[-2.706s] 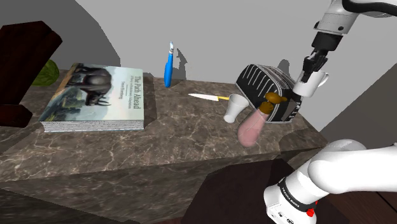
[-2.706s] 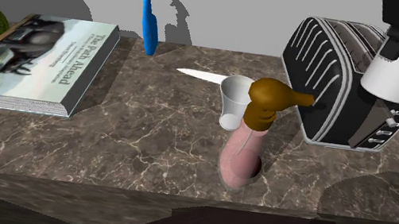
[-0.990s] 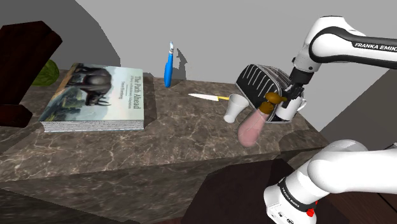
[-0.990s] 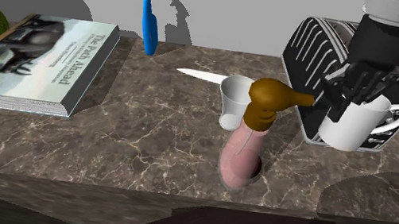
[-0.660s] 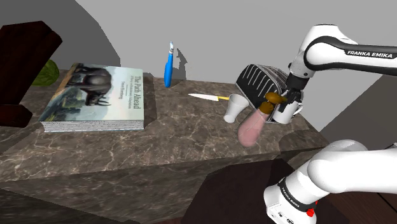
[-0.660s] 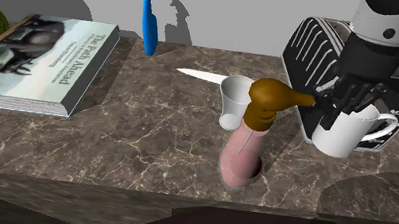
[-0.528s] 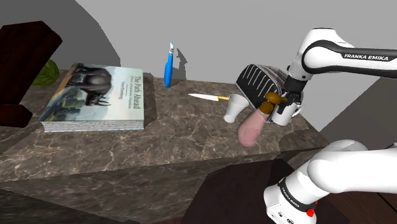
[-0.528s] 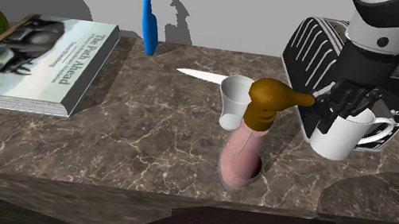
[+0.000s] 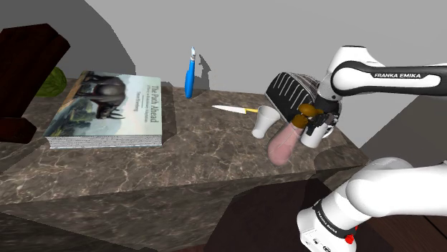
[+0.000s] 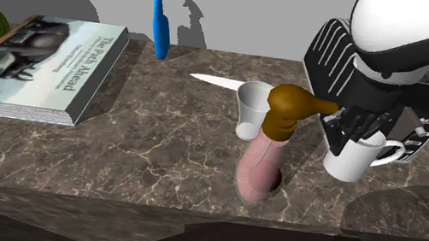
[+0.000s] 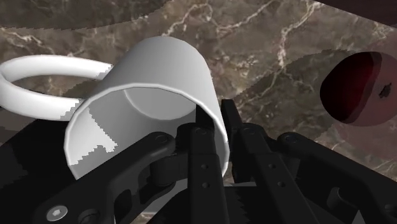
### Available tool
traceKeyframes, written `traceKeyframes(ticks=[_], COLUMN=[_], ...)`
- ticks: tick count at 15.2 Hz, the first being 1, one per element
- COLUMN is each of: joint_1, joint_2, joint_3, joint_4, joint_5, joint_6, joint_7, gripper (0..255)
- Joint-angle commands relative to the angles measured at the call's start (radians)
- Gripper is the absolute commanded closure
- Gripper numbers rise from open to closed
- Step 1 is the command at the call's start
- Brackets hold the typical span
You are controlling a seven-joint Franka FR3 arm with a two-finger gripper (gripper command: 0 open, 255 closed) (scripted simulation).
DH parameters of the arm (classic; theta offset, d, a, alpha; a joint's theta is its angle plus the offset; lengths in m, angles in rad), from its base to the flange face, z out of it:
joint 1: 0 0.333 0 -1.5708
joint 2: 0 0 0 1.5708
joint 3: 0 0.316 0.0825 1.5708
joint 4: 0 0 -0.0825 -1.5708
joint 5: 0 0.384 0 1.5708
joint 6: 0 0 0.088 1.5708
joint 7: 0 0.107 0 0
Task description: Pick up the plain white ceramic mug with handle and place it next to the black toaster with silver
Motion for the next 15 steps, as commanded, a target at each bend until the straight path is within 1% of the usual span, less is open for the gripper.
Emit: traceKeyframes(ticks=[1,7,15], joint_1=[-0.002,-0.004,-0.004], joint_2=[0.012,0.061,0.062], joint_3=[-0.007,-0.026,-0.026], joint_4=[-0.020,-0.073,-0.074], joint_5=[-0.006,-0.021,-0.022], joint_6=[0.033,0.134,0.136], joint_7=[0.000,0.006,0.006], gripper=[255,255,255])
